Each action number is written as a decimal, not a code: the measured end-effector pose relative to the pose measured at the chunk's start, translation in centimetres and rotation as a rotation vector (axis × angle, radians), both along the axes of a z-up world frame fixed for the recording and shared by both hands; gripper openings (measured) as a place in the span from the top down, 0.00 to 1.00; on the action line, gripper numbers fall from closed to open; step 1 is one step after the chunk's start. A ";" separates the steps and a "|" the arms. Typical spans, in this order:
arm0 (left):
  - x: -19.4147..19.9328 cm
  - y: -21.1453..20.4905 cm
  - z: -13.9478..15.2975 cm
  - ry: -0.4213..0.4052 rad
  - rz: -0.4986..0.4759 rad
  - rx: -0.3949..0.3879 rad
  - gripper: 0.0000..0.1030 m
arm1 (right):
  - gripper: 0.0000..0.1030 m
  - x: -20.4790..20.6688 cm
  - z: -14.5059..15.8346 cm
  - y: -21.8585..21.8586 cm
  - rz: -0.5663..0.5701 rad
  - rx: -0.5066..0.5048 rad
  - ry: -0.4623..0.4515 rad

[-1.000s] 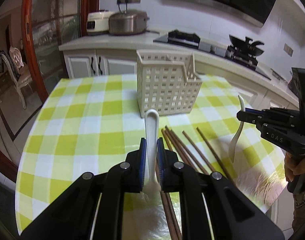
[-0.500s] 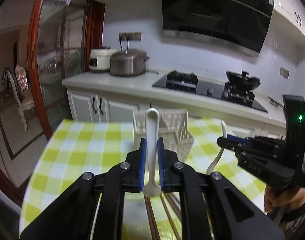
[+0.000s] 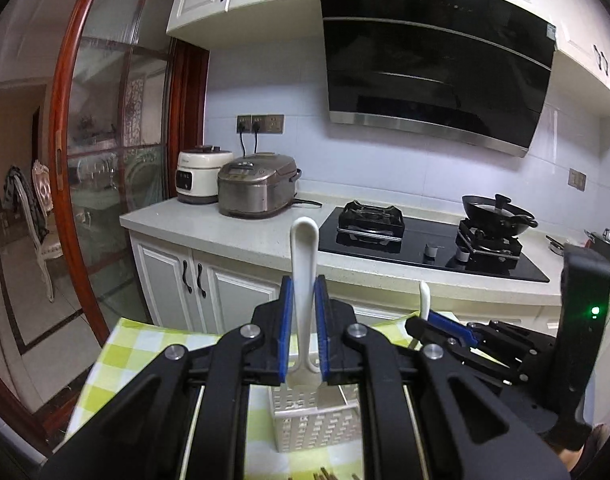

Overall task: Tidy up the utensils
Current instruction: 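Lift the white spoon with the right tool and drop it into the caddy, then return the right tool to the chopsticks and close on one chopstick, then lift the chopstick upright with the right tool and drop it into the caddy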

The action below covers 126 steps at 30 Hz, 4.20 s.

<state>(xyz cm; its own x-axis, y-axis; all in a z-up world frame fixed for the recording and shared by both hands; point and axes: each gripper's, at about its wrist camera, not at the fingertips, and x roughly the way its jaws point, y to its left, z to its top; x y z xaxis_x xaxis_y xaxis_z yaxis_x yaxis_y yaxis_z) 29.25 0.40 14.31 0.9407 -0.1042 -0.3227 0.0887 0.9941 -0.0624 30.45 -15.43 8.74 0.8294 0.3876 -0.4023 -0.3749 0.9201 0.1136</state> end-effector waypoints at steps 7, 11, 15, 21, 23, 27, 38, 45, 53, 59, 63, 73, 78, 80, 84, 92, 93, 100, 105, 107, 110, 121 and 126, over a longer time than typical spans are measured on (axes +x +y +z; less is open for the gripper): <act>4.5 0.0 -6.0 0.103 -0.006 -0.006 0.89 | 0.83 2.9 -4.2 1.8 -0.015 -0.090 0.039; 5.8 0.6 -9.0 0.143 0.002 -0.025 0.80 | 0.82 4.4 -6.6 1.9 -0.020 -0.112 0.100; 5.7 1.5 -10.7 0.141 0.020 -0.037 0.59 | 0.72 4.8 -7.5 1.8 -0.010 -0.114 0.118; 3.9 2.8 -10.1 0.101 0.068 -0.051 0.45 | 0.65 3.0 -6.4 0.7 -0.031 -0.102 0.072; 2.1 3.1 -9.2 0.052 0.102 -0.041 0.35 | 0.65 1.9 -5.7 0.0 -0.038 -0.092 0.057; -1.7 3.3 -8.1 0.015 0.146 -0.023 0.17 | 0.65 -1.8 -4.7 -1.6 -0.050 -0.071 0.020; -9.4 3.8 -13.3 0.211 0.138 -0.105 0.14 | 0.65 -9.7 -10.3 -4.2 -0.075 -0.073 0.192; -11.1 3.7 -17.9 0.308 0.151 -0.079 0.14 | 0.65 -11.9 -14.1 -4.6 -0.091 -0.080 0.285; -10.2 3.8 -21.4 0.446 0.151 -0.045 0.16 | 0.66 -11.3 -17.1 -3.6 -0.063 -0.152 0.371; -9.4 4.2 -22.7 0.499 0.151 -0.021 0.22 | 0.76 -10.3 -18.5 -2.3 -0.037 -0.207 0.426; -8.9 4.3 -23.4 0.523 0.139 -0.010 0.26 | 0.77 -9.7 -18.6 -1.4 -0.024 -0.232 0.433; -8.5 3.5 -24.0 0.547 0.119 0.014 0.30 | 0.93 -9.4 -18.8 -0.6 -0.024 -0.291 0.420; -7.8 2.6 -24.1 0.551 0.109 0.039 0.32 | 0.93 -9.5 -18.8 -1.4 -0.029 -0.269 0.427; -7.5 2.4 -24.2 0.559 0.110 0.043 0.32 | 0.93 -9.5 -18.8 -1.6 -0.028 -0.260 0.429; -7.1 2.3 -24.4 0.571 0.109 0.033 0.32 | 0.93 -9.6 -18.8 -1.7 -0.025 -0.251 0.429; -6.4 1.7 -24.5 0.573 0.107 0.048 0.47 | 0.93 -9.5 -18.8 -1.9 -0.020 -0.245 0.431; -6.3 1.5 -24.5 0.573 0.101 0.049 0.52 | 0.93 -9.5 -18.8 -1.9 -0.020 -0.244 0.431; -6.1 0.1 -24.4 0.565 0.068 0.060 0.74 | 0.93 -9.1 -18.8 -1.6 -0.018 -0.260 0.429; -5.9 -0.4 -24.6 0.544 0.074 0.069 0.85 | 0.93 -9.0 -18.8 -1.6 -0.017 -0.264 0.425; -5.8 -0.1 -24.6 0.541 0.075 0.050 0.90 | 0.93 -9.0 -18.8 -1.6 -0.017 -0.264 0.424; -5.7 0.4 -24.6 0.542 0.075 0.028 0.93 | 0.93 -8.9 -18.9 -1.5 -0.018 -0.267 0.424; -6.2 0.9 -23.8 0.513 0.068 0.003 0.94 | 0.93 -8.9 -18.6 -1.8 -0.027 -0.233 0.410; -7.4 1.3 -21.5 0.462 0.065 -0.019 0.94 | 0.94 -9.8 -16.7 -1.8 -0.014 -0.201 0.352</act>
